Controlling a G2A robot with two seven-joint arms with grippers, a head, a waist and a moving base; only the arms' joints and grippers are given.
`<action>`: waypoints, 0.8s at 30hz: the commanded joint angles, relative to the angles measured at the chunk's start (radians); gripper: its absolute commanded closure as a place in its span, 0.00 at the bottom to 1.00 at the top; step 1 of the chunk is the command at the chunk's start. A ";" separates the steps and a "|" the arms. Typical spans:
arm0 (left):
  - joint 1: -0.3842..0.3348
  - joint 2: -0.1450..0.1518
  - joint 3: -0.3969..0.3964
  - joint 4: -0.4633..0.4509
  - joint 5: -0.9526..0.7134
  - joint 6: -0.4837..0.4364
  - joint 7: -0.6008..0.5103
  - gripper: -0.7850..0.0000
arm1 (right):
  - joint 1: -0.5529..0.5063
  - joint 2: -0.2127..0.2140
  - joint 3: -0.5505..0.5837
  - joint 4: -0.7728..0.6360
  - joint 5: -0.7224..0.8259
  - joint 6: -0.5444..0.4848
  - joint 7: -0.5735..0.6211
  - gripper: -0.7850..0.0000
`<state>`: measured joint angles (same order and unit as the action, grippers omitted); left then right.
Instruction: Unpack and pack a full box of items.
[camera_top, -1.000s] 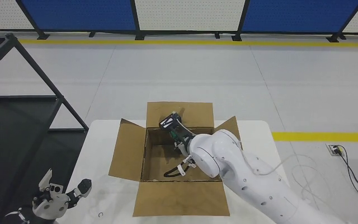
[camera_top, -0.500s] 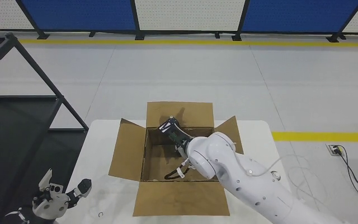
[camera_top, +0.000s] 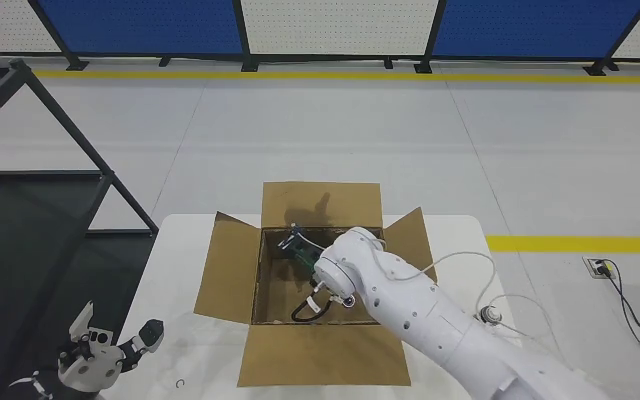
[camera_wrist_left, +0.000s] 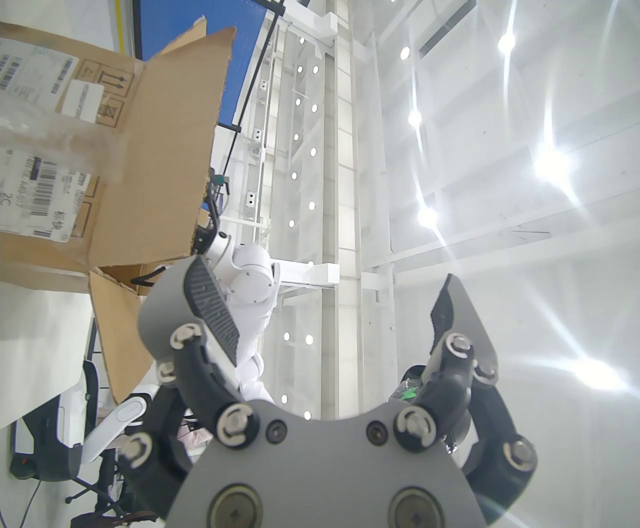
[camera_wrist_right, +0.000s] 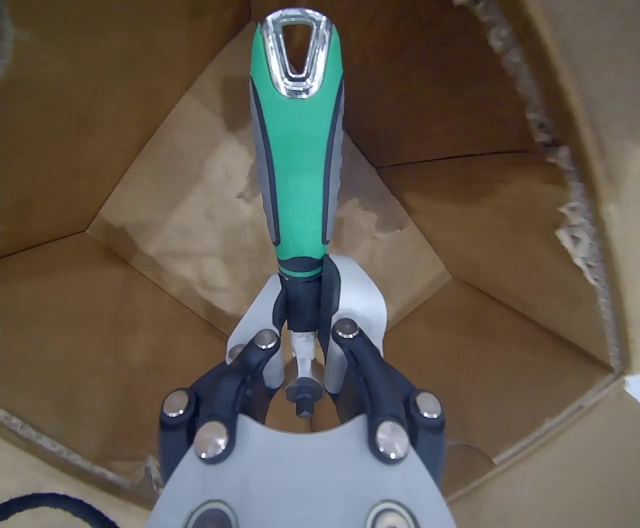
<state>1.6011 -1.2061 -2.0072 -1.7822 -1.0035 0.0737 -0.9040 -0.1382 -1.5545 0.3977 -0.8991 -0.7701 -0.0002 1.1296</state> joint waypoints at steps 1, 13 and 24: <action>0.000 0.000 0.000 0.000 0.000 0.000 0.000 0.00 | 0.007 -0.023 -0.009 0.066 0.022 -0.021 0.002 1.00; 0.000 0.000 0.000 0.000 0.000 0.000 0.000 0.00 | 0.046 -0.148 -0.048 0.364 0.057 -0.100 -0.021 1.00; 0.000 0.000 0.000 0.000 0.000 0.000 0.000 0.00 | 0.059 -0.233 -0.056 0.535 0.052 -0.127 -0.073 0.93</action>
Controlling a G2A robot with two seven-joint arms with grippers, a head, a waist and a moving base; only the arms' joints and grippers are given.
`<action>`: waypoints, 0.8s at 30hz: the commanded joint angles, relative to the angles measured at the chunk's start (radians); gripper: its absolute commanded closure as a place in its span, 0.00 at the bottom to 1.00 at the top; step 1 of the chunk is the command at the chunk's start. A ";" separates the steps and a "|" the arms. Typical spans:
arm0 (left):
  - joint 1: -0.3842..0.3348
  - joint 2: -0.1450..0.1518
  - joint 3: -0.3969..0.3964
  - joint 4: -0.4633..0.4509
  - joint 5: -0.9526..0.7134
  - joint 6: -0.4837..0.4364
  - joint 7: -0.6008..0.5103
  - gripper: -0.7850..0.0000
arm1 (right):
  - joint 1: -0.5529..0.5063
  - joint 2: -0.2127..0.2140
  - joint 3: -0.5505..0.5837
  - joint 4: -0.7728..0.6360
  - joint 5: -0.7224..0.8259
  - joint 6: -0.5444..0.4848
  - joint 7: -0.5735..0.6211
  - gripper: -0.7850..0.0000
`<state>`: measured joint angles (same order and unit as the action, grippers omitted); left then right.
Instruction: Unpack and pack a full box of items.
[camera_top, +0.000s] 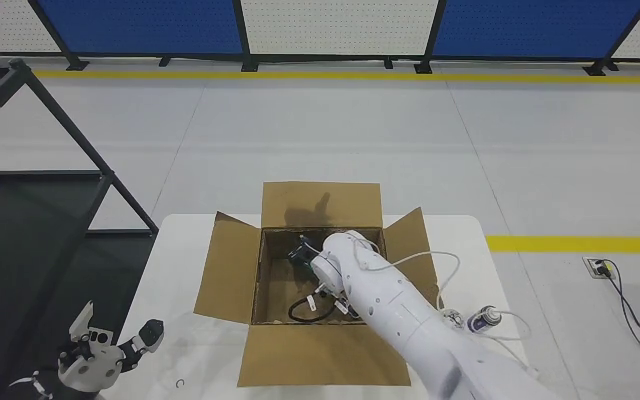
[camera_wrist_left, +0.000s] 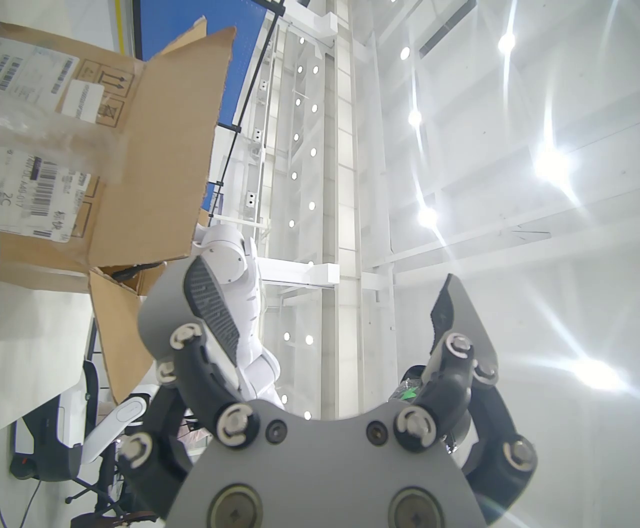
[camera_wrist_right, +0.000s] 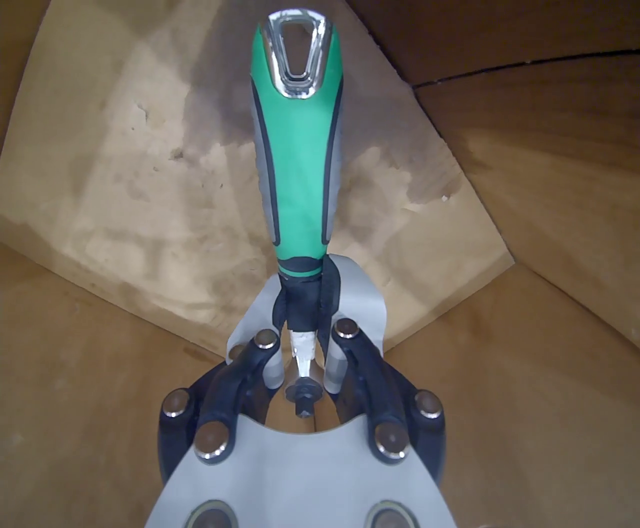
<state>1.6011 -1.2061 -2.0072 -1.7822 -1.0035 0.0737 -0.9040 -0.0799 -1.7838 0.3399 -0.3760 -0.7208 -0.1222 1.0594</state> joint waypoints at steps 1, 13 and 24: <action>0.000 0.000 0.000 0.000 0.000 0.000 0.000 0.00 | 0.001 -0.008 0.003 0.026 0.004 -0.011 -0.007 0.93; 0.000 0.000 0.000 0.000 0.000 0.000 0.000 0.00 | 0.014 -0.051 0.020 0.123 0.005 -0.049 -0.040 0.55; 0.000 0.000 0.000 0.000 0.000 0.000 0.000 0.00 | 0.040 -0.071 0.031 0.147 -0.017 -0.036 -0.053 0.40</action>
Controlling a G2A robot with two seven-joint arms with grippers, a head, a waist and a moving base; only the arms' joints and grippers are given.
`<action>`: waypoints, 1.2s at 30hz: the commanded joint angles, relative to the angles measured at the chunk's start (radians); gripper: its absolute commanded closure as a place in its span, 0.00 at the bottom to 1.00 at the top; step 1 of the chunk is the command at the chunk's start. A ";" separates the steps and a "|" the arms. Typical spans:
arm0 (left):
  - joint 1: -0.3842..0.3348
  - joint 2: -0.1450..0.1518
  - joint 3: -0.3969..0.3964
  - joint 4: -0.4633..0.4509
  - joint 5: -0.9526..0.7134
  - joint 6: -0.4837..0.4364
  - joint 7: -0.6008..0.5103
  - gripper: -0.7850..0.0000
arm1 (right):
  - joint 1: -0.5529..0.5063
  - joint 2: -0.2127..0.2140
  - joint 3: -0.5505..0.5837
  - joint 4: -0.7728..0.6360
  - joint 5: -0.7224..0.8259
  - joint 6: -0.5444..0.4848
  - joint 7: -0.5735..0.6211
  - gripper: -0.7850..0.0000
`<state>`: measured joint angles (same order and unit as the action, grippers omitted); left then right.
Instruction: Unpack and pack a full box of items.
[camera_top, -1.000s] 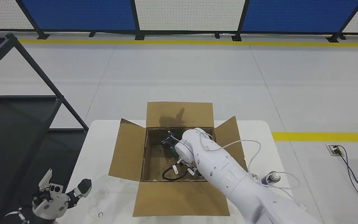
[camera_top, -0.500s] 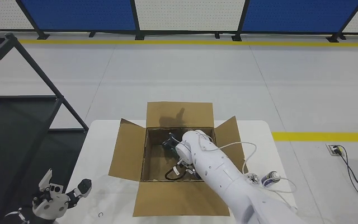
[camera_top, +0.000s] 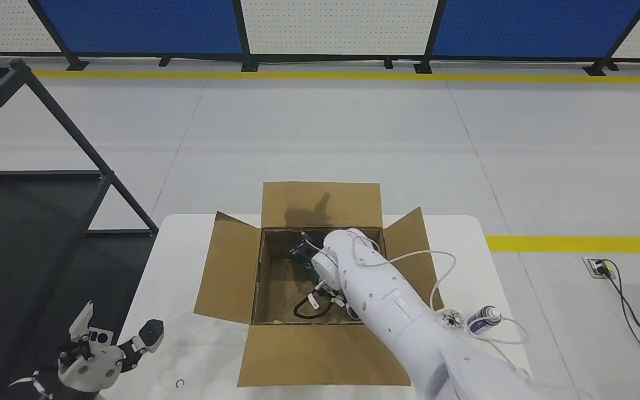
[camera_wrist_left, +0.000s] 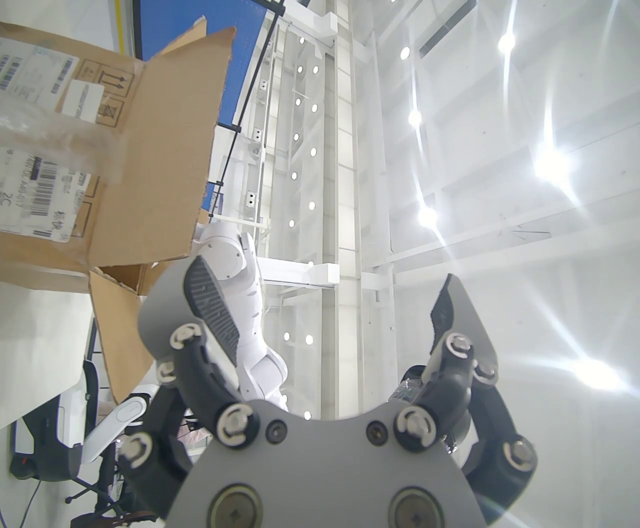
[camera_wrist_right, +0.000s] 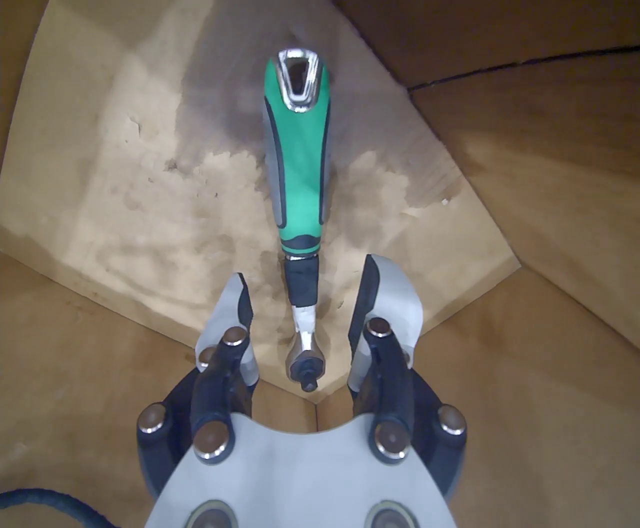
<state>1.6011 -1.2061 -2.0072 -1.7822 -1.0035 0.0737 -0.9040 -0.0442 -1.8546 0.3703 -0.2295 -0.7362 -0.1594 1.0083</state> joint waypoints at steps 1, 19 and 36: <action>0.000 0.000 0.000 0.000 0.000 0.000 0.000 0.00 | 0.009 -0.001 0.002 0.001 -0.006 0.007 -0.006 0.38; 0.000 0.000 0.000 0.000 0.000 0.000 0.000 0.00 | 0.048 0.061 0.077 -0.082 0.003 -0.012 -0.035 0.00; 0.000 0.000 0.000 0.000 0.000 0.000 0.000 0.00 | 0.044 0.080 0.087 -0.142 -0.008 -0.007 0.003 0.00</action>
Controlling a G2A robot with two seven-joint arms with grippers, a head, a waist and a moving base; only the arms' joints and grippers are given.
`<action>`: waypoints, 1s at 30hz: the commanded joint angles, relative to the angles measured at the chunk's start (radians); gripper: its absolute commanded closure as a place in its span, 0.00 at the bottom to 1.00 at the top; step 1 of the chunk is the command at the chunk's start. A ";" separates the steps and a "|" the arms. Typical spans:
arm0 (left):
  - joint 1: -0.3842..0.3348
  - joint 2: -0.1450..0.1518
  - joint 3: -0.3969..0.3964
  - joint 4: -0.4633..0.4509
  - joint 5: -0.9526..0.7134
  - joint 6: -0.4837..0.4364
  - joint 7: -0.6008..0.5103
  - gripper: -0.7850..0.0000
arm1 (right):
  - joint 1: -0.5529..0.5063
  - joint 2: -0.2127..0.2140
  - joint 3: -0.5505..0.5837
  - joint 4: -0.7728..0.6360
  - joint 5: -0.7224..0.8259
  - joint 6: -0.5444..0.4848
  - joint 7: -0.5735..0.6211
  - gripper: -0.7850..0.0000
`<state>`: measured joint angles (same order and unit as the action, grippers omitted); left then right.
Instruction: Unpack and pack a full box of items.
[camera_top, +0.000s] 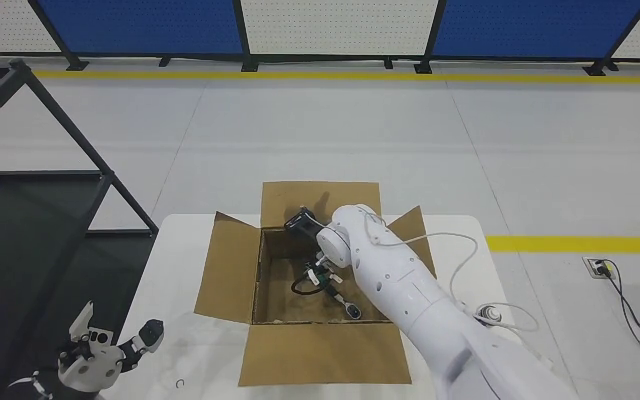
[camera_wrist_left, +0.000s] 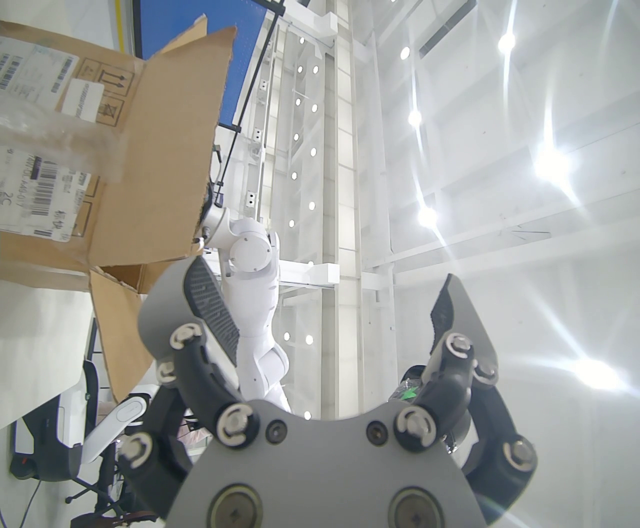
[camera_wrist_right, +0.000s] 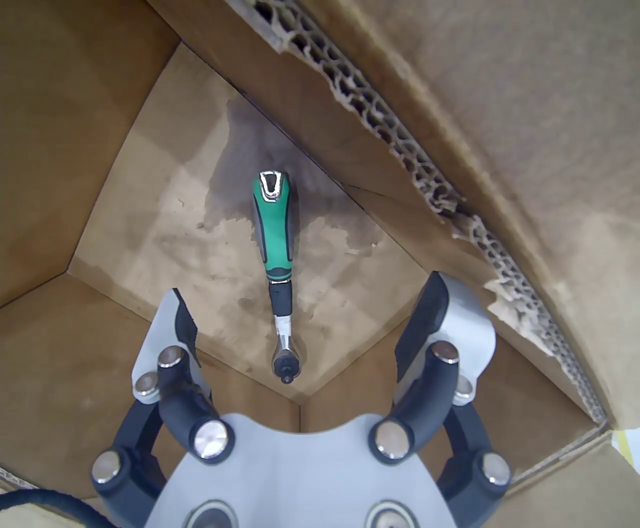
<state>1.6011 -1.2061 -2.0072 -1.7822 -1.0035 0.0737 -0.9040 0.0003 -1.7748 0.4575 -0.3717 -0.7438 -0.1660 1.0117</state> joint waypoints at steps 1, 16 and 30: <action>0.000 0.000 0.000 0.000 0.000 0.000 0.000 0.00 | 0.000 0.000 0.000 0.000 0.000 0.000 0.000 0.00; -0.006 0.001 0.047 -0.013 0.025 -0.014 0.057 0.00 | -0.033 0.102 0.099 -0.169 -0.028 -0.098 -0.023 0.00; -0.011 0.005 0.065 -0.015 0.041 -0.026 0.058 0.00 | -0.494 0.359 0.482 -1.162 -0.256 -0.032 0.238 0.00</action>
<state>1.5896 -1.2011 -1.9426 -1.7969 -0.9632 0.0477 -0.8470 -0.4455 -1.4261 0.9109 -1.4355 -0.9844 -0.1961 1.2457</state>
